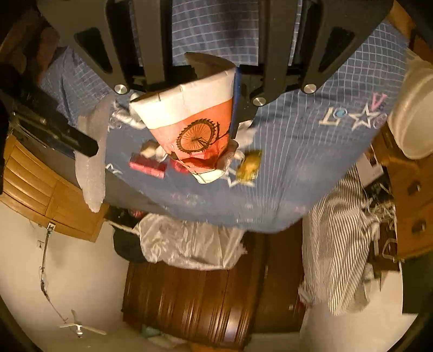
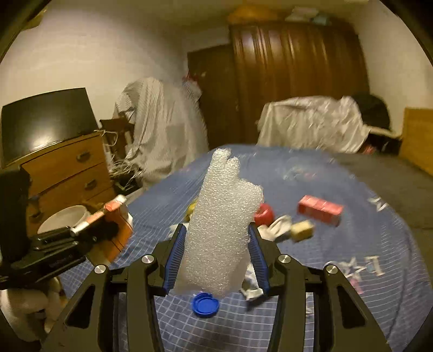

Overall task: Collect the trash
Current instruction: 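Lift the cup and foam sleeve and carry both toward the white bucket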

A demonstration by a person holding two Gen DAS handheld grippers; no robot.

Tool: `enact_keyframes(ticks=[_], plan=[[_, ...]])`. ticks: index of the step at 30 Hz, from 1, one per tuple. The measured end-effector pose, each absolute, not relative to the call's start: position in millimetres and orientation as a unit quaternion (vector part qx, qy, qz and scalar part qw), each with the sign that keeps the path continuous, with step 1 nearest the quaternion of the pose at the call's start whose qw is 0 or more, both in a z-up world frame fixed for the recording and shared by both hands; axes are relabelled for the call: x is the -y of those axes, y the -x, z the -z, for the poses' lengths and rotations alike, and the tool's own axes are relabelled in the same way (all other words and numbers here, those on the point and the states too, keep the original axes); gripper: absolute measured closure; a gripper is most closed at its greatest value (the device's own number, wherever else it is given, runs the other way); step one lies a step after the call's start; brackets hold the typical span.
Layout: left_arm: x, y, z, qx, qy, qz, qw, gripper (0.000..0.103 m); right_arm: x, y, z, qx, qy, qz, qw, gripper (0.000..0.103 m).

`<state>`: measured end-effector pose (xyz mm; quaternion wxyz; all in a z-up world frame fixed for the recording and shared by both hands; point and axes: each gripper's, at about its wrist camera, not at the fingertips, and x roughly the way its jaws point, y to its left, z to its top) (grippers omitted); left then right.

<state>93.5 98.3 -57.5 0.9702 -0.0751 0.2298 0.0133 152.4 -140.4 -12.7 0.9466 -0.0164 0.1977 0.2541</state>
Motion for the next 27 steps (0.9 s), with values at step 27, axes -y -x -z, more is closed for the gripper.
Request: enact_keyframes(ticks=[27], plan=[[-44,-71,30,-0.179,0.036,-0.01,0.983,0.085,204,-89,-13,-0.152,0.011,-0.205,0.967,0.055]])
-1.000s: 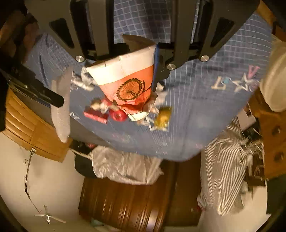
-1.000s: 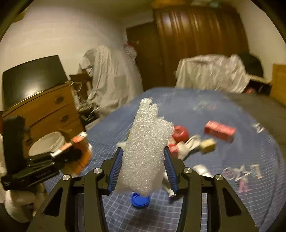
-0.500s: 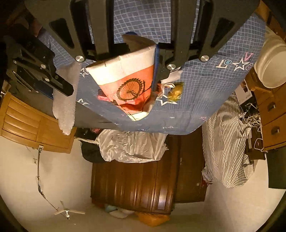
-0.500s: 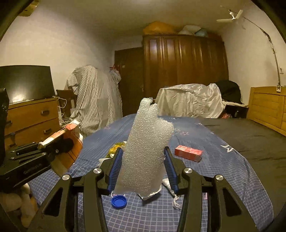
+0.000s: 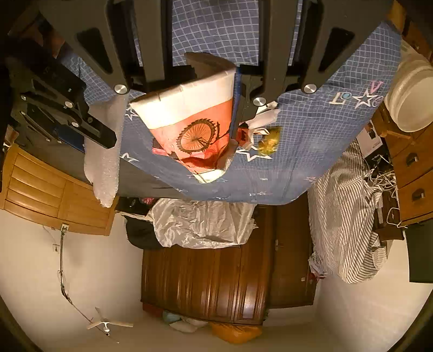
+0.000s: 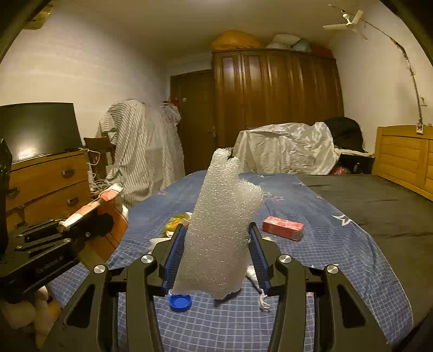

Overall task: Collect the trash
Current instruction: 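Lift the cup and foam sleeve and carry both toward the white bucket, then open both tools over the white bucket to drop cup and foam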

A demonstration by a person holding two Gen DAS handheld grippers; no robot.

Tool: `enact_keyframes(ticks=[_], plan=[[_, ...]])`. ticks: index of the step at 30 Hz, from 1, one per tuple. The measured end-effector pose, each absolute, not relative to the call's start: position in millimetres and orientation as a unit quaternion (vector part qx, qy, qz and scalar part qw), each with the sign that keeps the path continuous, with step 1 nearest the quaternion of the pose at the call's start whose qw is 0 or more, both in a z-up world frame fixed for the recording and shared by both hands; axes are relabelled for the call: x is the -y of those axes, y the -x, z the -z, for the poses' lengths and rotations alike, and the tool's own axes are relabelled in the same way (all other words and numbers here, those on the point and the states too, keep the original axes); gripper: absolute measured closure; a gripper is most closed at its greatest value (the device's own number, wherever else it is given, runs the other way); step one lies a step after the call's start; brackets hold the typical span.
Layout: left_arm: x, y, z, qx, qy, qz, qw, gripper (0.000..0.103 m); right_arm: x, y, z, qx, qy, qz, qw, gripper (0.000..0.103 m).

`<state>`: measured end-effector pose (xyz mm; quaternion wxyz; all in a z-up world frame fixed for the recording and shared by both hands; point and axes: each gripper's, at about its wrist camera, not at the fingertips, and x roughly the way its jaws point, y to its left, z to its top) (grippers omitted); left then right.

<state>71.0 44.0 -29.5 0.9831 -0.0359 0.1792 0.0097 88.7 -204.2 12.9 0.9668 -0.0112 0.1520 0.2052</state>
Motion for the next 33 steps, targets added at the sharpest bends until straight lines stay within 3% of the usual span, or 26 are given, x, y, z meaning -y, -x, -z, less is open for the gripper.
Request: enact_keyframes(ticks=[16,33], plan=[[-166,-40,-1,-0.154,0.065,-0.15,0.974,0.085,68,-112,-65,-0.135,0.035,-0.331,0.933,0.055],[-346,11,-22,-0.179,0.115,-0.288,0.934,0.085,-229,-125,-107,-0.195,0.084,-0.505,0.836,0.055]])
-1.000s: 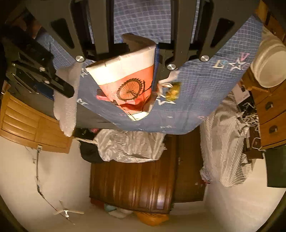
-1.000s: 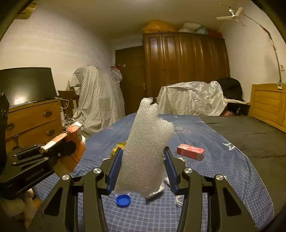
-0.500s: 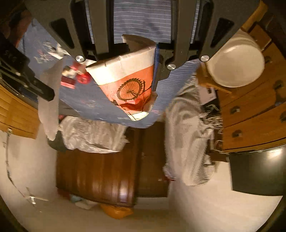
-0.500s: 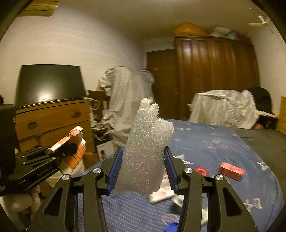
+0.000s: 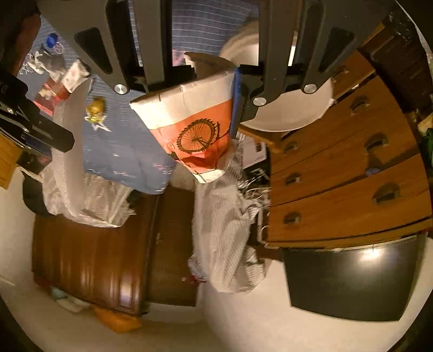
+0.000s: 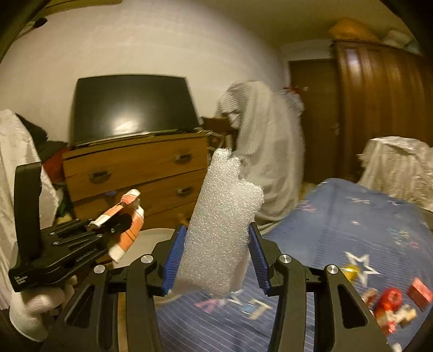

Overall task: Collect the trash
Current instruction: 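Open both tools over the white bucket to drop cup and foam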

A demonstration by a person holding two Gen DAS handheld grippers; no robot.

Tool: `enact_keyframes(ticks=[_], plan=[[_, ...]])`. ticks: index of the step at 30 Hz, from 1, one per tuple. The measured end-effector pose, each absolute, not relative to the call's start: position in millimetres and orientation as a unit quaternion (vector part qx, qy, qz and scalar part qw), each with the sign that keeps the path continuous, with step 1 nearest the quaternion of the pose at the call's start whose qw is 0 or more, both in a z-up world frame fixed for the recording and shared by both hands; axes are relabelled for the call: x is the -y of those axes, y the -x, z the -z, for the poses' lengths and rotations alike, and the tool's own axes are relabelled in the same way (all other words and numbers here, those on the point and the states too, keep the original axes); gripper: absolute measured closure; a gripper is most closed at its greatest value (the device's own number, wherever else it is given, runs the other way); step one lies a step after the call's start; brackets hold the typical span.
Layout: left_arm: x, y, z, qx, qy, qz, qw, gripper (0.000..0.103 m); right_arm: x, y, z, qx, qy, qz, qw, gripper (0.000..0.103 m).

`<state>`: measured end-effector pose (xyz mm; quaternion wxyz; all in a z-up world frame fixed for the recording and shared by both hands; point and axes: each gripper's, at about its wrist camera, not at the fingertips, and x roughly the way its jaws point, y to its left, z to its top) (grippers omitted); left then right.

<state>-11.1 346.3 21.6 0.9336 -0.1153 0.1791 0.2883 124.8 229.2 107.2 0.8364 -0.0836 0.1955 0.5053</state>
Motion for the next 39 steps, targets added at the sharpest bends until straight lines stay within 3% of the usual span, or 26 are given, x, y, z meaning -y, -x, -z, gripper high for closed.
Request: enact_keyframes(ticks=[9,18,37,39], plan=[[-439,6,13,-0.265,0.175,-0.3,0.9,0.085,-395,-152,-66,-0.322,0.138,-0.559,0.752,0.055],[-512,5,66,-0.327,0.23,-0.301,0.866,0.085,-506,-183,17,-0.45,0.2,-0.563,0.663,0.055],[-547,-2,102,-0.349,0.241,-0.307,0.852,0.084,-505,-193,57,-0.468,0.212,-0.563,0.647,0.054],[-548,-3,102,-0.35,0.242,-0.31,0.85,0.083,-503,-194,57,-0.468,0.208,-0.565,0.647,0.047]])
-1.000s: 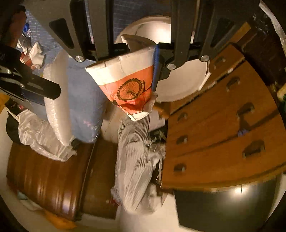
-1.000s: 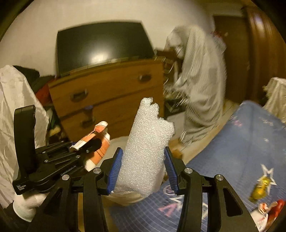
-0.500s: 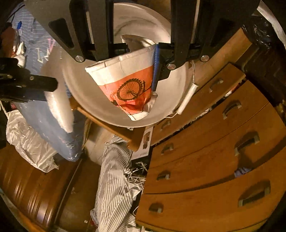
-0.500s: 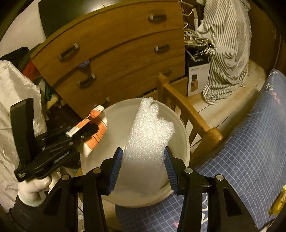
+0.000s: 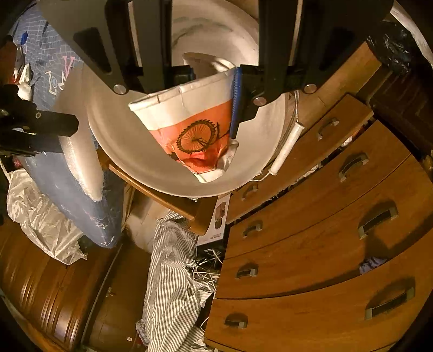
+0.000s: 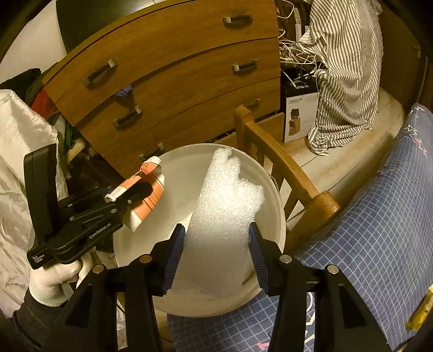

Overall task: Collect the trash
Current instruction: 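Open both tools over the white bucket to drop cup and foam, then grasp the blue bottle cap with left tool while right tool grasps silver wrapper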

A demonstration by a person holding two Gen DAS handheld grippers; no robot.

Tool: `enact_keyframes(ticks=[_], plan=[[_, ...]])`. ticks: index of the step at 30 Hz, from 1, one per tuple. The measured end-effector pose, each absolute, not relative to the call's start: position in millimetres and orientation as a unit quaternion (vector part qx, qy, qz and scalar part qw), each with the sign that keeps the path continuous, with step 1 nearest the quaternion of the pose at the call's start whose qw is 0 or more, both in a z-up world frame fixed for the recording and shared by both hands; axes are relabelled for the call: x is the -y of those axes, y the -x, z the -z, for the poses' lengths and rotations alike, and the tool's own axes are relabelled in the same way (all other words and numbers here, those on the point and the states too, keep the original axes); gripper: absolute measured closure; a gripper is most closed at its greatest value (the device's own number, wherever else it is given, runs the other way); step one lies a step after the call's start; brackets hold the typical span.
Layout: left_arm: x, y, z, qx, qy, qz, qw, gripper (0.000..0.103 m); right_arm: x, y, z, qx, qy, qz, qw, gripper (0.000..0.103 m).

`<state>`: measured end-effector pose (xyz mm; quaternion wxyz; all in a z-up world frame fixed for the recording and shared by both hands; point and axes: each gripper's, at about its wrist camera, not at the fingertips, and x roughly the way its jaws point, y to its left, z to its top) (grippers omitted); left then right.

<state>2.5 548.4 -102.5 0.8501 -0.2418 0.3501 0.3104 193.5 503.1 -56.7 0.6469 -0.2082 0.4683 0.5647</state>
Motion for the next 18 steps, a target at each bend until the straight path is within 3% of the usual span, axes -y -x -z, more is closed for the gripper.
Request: enact_keyframes(ticks=[1,4,13,18], plan=[[-549,-2,102,-0.351,0.241,-0.314,0.849,0.077,-501,-194,56,-0.468,0.205,-0.566,0.647,0.038],[-550,-1,100,-0.345,0.242,-0.321,0.848,0.059,-498,-195,54,-0.466,0.197,-0.567,0.65,0.036],[-534,0,86,-0.338,0.229,-0.321,0.854,0.059,-457,-201,36,-0.453,0.165,-0.576,0.66,0.036],[-485,-11,77,-0.331,0.215,-0.274,0.877,0.059,-351,-190,26,-0.411,0.104,-0.576,0.699,0.036]])
